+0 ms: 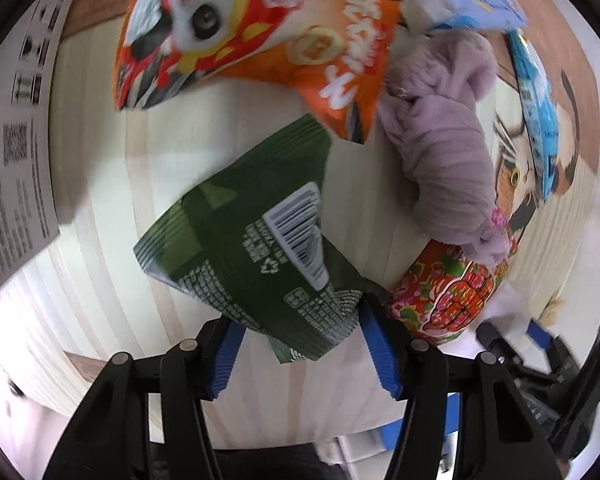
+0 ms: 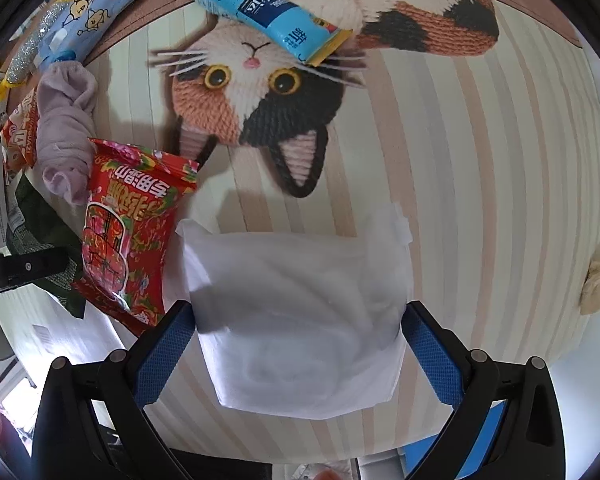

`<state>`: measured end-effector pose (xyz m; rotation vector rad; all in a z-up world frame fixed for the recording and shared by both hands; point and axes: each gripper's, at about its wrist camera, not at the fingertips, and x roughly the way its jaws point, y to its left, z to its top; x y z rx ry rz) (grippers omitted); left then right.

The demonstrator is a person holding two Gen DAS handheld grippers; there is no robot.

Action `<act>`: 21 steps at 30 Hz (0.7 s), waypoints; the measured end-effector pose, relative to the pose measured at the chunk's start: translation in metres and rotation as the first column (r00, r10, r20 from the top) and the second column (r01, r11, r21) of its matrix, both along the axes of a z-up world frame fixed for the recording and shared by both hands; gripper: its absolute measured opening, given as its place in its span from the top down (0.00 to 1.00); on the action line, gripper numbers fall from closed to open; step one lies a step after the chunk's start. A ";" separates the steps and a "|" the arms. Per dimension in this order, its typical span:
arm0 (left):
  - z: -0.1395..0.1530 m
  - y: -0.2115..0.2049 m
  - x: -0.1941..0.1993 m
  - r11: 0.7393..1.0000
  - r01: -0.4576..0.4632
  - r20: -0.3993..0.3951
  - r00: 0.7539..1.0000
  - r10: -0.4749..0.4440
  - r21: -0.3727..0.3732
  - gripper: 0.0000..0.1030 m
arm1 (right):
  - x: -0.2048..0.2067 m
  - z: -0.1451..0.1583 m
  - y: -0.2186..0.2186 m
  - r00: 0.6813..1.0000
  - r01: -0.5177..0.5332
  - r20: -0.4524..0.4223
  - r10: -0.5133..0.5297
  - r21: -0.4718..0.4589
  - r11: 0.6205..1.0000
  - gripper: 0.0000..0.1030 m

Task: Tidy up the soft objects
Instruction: 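Grasp the green snack bag with left tool while right tool grasps the white plastic pack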

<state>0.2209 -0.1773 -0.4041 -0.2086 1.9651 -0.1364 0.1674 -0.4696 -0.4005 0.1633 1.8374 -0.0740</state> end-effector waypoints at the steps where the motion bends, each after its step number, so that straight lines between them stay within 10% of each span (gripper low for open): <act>1: 0.003 -0.004 0.002 0.999 0.032 0.010 0.999 -0.032 0.020 0.48 | 0.000 -0.001 0.000 1.000 0.000 -0.005 0.000 0.000 1.000 0.00; 5: 0.014 -0.008 0.008 0.991 0.115 0.076 0.990 -0.120 0.071 0.48 | 0.006 -0.008 0.001 1.000 0.012 -0.010 -0.012 0.001 1.000 0.00; 10: 0.005 0.000 0.017 0.998 -0.041 0.015 0.999 0.042 -0.047 0.40 | 0.007 -0.011 -0.003 1.000 0.026 -0.005 -0.026 -0.009 1.000 0.00; 15: -0.021 0.010 0.022 0.990 -0.142 0.001 0.990 0.142 -0.012 0.39 | 0.004 -0.011 -0.001 0.999 0.040 0.001 -0.040 -0.029 0.999 0.00; 21: -0.025 0.008 0.019 0.998 -0.030 0.076 0.997 0.025 0.062 0.61 | 0.009 -0.019 0.002 0.999 0.053 0.005 -0.053 -0.053 0.997 0.00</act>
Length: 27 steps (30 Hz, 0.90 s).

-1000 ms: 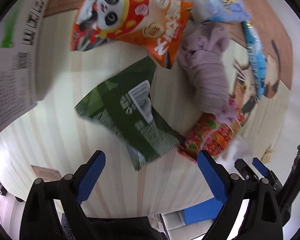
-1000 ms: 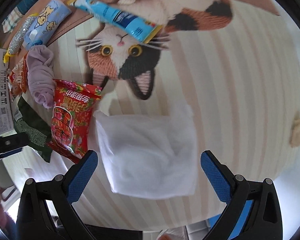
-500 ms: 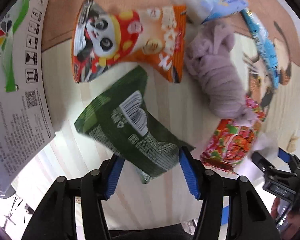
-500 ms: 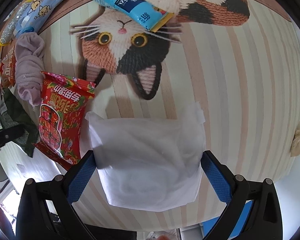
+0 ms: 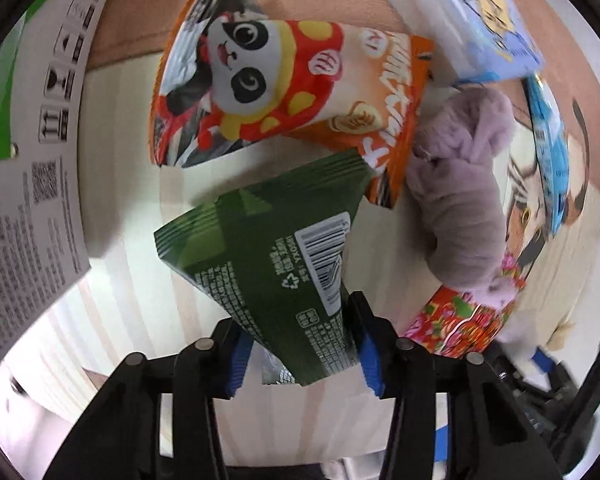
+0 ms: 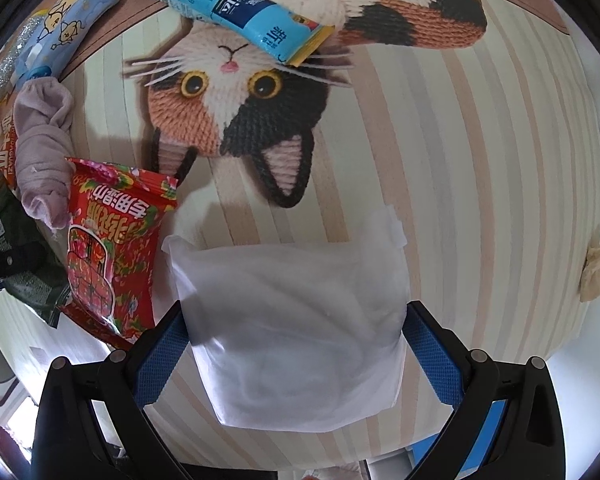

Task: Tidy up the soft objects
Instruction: 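Grasp the green snack bag with left tool while right tool grasps the white plastic pack, then carry both items into the cardboard box and open both tools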

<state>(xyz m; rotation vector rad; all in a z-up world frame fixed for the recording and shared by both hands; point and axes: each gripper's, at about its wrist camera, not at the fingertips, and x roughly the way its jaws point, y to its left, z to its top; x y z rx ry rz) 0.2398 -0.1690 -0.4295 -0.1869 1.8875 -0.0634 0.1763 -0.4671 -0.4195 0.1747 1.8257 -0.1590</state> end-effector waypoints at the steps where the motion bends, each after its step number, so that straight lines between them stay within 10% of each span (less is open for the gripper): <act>1: 0.002 -0.005 0.000 0.999 0.031 0.017 0.999 -0.031 0.022 0.63 | 0.000 -0.004 0.001 1.000 0.000 0.004 0.000 -0.004 1.000 0.00; 15: 0.031 -0.045 -0.037 0.976 0.214 0.127 0.968 -0.218 0.046 0.73 | -0.030 0.032 0.011 0.991 0.076 0.107 -0.075 -0.002 0.997 0.28; 27: 0.175 0.019 -0.034 0.980 0.185 0.305 0.940 -0.153 -0.079 0.73 | -0.041 0.155 0.079 0.956 0.011 0.288 -0.055 0.152 0.988 0.29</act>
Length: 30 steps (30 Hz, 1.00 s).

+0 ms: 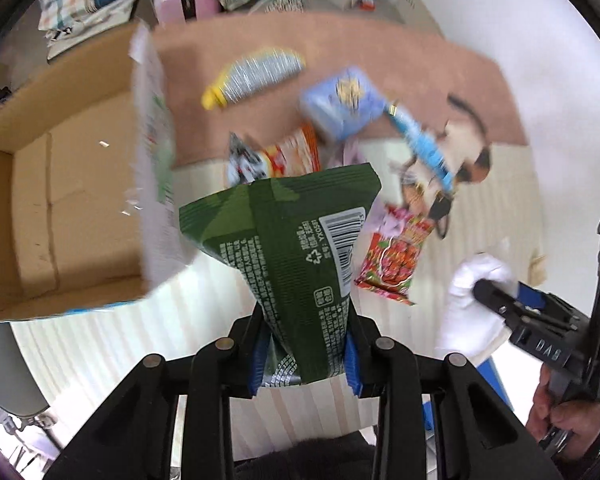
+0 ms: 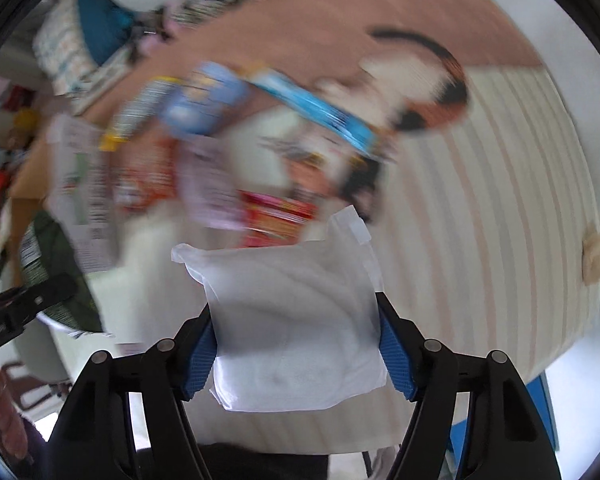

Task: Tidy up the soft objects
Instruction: 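Carry both items into the cardboard box and open both tools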

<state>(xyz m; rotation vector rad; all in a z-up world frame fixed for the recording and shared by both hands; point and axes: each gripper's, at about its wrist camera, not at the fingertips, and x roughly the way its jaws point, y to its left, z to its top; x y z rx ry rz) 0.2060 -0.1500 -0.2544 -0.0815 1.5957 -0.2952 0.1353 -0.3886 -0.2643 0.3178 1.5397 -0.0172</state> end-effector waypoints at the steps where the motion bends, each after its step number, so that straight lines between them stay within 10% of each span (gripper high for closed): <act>1: 0.021 0.008 -0.001 1.000 -0.002 0.010 1.000 0.002 -0.003 0.73 | 0.007 0.017 0.014 0.999 -0.025 0.029 0.024 0.014 1.000 0.29; 12: 0.073 0.177 0.074 0.992 -0.081 0.047 0.996 0.076 0.100 0.73 | 0.124 0.117 0.230 0.944 -0.275 0.206 0.256 0.070 0.959 0.29; 22: -0.018 0.285 0.163 0.991 -0.107 -0.157 0.980 0.119 0.082 0.73 | 0.222 0.025 0.383 0.953 -0.298 0.052 0.297 0.021 0.954 0.29; 30: -0.098 0.295 0.192 0.998 -0.069 -0.310 0.948 0.066 0.004 0.73 | 0.256 -0.044 0.422 0.936 -0.351 -0.034 0.350 -0.062 0.934 0.29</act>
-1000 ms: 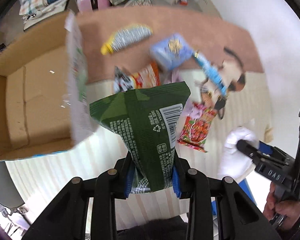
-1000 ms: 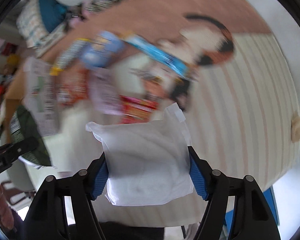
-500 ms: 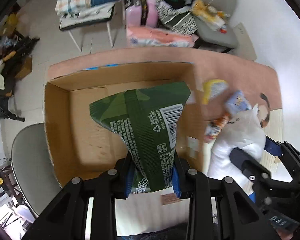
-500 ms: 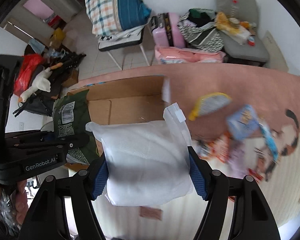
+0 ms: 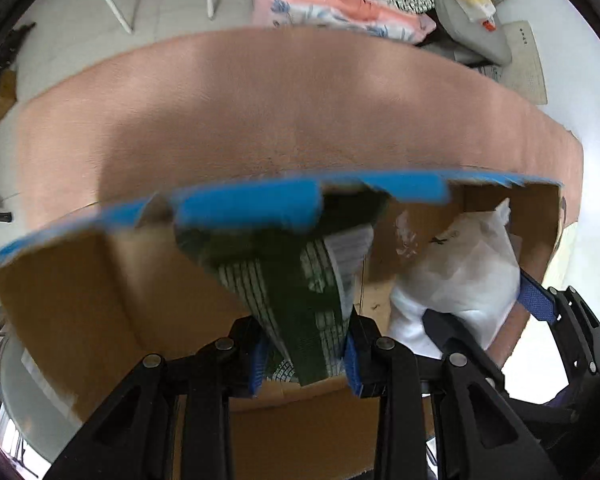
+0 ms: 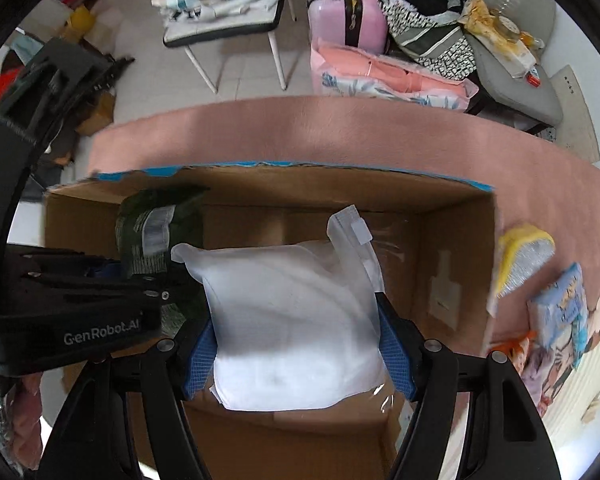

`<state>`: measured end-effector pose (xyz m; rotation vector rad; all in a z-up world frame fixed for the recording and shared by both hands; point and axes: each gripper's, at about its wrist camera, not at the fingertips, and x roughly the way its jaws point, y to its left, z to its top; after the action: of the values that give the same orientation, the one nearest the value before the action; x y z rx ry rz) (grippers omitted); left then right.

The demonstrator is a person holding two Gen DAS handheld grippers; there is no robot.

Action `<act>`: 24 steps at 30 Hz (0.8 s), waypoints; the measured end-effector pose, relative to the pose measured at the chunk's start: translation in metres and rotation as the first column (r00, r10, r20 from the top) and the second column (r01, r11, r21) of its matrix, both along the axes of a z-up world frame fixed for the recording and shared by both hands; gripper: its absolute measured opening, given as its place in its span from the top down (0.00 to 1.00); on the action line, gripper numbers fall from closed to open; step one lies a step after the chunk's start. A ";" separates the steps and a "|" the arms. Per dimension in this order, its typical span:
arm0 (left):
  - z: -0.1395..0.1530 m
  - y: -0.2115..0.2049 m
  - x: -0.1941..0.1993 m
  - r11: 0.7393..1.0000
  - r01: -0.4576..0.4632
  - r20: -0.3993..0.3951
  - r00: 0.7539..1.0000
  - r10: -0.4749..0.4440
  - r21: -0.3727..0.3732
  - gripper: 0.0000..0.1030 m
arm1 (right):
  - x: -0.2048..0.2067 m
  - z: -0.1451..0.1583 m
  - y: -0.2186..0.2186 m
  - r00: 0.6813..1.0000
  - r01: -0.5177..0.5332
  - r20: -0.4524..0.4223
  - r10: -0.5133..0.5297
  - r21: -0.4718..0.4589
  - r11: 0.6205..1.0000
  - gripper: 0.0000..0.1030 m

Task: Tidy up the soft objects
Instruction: 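Carry both items into the cardboard box and open both tools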

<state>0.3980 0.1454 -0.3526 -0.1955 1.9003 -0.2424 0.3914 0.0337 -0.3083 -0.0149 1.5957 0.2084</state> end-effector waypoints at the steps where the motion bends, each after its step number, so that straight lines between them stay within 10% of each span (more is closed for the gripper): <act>1: -0.005 0.000 0.001 1.000 -0.004 -0.009 1.000 0.004 -0.010 0.73 | 0.003 -0.006 0.002 1.000 -0.005 -0.003 0.005 -0.011 1.000 0.29; 15: -0.017 -0.004 0.006 0.999 -0.017 -0.035 0.999 0.018 0.042 0.68 | 0.012 -0.037 -0.004 0.999 -0.007 -0.042 0.005 -0.040 0.999 0.19; 24: 0.046 0.013 -0.021 0.990 -0.075 0.143 0.988 0.058 0.118 0.11 | -0.014 0.014 -0.013 1.000 -0.005 0.014 0.006 -0.043 0.999 0.00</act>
<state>0.3771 0.1580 -0.3062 -0.1546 1.7605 -0.0912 0.3777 0.0204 -0.2943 -0.0541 1.5863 0.1782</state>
